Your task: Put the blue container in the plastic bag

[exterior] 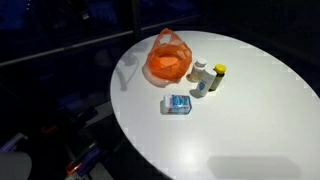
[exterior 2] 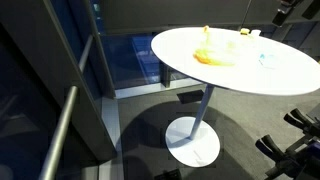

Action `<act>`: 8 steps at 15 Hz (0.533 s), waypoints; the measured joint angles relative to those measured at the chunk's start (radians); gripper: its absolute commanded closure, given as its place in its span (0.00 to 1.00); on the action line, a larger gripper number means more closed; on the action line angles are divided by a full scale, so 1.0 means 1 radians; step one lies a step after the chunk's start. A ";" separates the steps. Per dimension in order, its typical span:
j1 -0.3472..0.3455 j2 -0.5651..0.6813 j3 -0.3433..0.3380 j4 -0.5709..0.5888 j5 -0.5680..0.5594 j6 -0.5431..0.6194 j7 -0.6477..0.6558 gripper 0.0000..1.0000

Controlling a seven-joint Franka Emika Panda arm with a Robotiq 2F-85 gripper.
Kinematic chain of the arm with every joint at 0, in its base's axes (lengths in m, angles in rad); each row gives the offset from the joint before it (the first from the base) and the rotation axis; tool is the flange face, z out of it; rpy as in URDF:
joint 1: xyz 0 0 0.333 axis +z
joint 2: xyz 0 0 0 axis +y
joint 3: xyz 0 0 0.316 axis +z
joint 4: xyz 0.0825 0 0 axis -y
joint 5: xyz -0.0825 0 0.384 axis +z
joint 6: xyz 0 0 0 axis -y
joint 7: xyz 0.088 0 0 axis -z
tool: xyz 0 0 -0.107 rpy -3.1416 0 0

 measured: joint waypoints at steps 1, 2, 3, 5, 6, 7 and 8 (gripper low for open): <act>0.000 0.000 0.000 0.000 0.000 0.000 0.000 0.00; 0.000 0.000 0.000 0.000 0.000 0.000 0.000 0.00; 0.000 0.000 0.000 0.000 0.000 0.000 0.000 0.00; 0.000 0.000 0.000 0.000 0.000 0.000 0.000 0.00; 0.002 0.000 -0.002 0.000 0.000 0.000 0.000 0.00; 0.006 0.000 -0.006 0.000 0.000 0.000 0.000 0.00; 0.008 0.000 -0.011 0.000 0.000 0.000 0.000 0.00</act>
